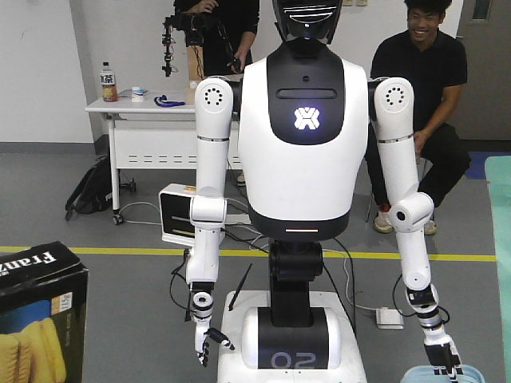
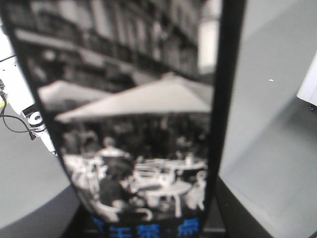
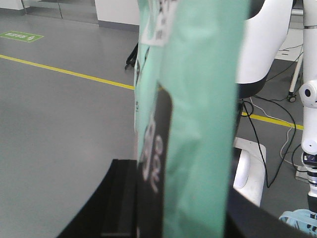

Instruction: Pick snacks and fruit into basket

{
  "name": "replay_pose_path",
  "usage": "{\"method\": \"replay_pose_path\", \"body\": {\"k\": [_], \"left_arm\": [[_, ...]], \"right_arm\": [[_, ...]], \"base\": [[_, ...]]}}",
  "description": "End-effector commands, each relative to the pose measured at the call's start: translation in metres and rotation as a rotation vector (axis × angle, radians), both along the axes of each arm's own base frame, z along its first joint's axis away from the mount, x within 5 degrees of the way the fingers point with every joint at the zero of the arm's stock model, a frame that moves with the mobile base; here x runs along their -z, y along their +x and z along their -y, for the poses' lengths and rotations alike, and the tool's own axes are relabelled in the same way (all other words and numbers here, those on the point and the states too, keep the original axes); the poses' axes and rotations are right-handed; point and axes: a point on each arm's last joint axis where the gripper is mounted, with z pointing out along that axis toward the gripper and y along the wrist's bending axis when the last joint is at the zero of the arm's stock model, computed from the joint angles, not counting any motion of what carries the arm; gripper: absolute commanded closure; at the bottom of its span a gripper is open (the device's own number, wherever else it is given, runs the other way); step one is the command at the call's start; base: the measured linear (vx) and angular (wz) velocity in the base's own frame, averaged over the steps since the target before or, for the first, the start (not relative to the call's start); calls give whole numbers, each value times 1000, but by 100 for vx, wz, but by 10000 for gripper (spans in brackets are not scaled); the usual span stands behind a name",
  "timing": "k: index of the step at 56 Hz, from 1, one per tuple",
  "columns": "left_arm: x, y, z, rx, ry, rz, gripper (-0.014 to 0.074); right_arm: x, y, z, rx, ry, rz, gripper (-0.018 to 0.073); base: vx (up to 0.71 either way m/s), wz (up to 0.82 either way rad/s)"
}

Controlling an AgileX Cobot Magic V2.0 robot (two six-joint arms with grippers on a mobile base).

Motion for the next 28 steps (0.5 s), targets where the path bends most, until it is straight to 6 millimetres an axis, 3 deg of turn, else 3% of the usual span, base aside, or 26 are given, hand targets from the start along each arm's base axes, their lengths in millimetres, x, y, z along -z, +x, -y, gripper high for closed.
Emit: {"method": "replay_pose_path", "body": {"k": [1,28], "left_arm": [[-20,1,1,-5,-90,97,604],[-20,1,1,-5,-90,97,604]], "right_arm": [[-18,0,0,-8,33,121,566],[-18,0,0,-8,33,121,566]], "base": [[19,2],[13,1]]}}
